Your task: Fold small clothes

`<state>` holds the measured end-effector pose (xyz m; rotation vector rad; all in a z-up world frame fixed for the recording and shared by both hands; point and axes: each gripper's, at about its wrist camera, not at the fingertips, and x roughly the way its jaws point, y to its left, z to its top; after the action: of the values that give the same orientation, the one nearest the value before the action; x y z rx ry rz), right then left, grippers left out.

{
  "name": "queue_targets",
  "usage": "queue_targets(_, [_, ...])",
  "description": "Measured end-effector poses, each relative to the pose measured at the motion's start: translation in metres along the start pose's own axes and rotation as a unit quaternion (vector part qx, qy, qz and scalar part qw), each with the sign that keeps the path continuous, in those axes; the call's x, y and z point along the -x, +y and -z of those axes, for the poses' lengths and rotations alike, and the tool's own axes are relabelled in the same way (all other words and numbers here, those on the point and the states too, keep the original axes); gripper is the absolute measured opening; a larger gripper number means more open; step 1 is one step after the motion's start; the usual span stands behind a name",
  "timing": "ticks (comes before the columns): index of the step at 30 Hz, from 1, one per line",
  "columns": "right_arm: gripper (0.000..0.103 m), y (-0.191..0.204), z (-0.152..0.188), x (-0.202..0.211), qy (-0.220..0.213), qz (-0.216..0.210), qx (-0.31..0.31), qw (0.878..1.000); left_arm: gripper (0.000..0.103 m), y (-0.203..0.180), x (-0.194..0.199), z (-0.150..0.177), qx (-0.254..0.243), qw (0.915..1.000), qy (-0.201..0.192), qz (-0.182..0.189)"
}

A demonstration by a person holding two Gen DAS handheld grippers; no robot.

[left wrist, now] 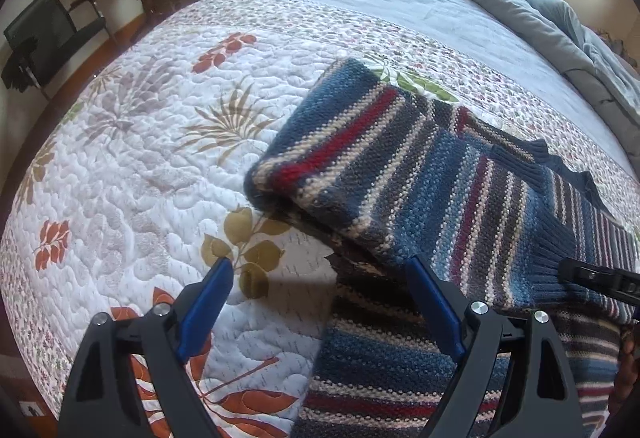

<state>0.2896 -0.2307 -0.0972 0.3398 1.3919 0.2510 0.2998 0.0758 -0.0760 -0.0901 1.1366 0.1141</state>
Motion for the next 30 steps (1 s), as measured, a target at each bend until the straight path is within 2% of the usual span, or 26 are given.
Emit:
queue_targets(1, [0.008, 0.003, 0.0, 0.0, 0.0, -0.01, 0.006, 1.0, 0.089, 0.0, 0.0, 0.0, -0.001, 1.0, -0.002, -0.002])
queue_targets(3, [0.007, 0.006, 0.0, 0.002, 0.002, -0.031, 0.01, 0.999, 0.089, 0.002, 0.001, -0.001, 0.002, 1.0, -0.004, -0.004])
queue_targets(8, [0.006, 0.01, -0.004, 0.05, -0.055, -0.02, 0.039, 0.997, 0.09, 0.011, 0.001, -0.002, 0.016, 0.9998, -0.005, -0.004])
queue_targets(13, [0.006, -0.017, -0.009, 0.118, -0.124, 0.041, 0.047, 0.99, 0.091, 0.01, -0.002, -0.001, 0.014, 0.9999, -0.003, -0.008])
queue_targets(18, [0.006, -0.073, -0.012, 0.15, -0.145, 0.089, 0.011, 0.985, 0.091, 0.002, -0.011, 0.002, -0.005, 0.9995, 0.001, -0.033])
queue_targets(22, [0.006, -0.112, -0.015, 0.135, -0.127, 0.096, -0.023, 0.987, 0.091, 0.0, -0.025, 0.005, -0.014, 0.998, 0.012, -0.061])
queue_targets(27, [0.006, -0.144, -0.016, 0.089, -0.1, 0.114, -0.06, 0.987, 0.094, -0.002, -0.035, 0.007, -0.023, 0.9969, 0.017, -0.073])
queue_targets(30, [0.009, -0.148, -0.015, 0.06, -0.079, 0.144, -0.051, 0.985, 0.094, -0.005, -0.031, 0.006, -0.029, 0.9969, 0.012, -0.073])
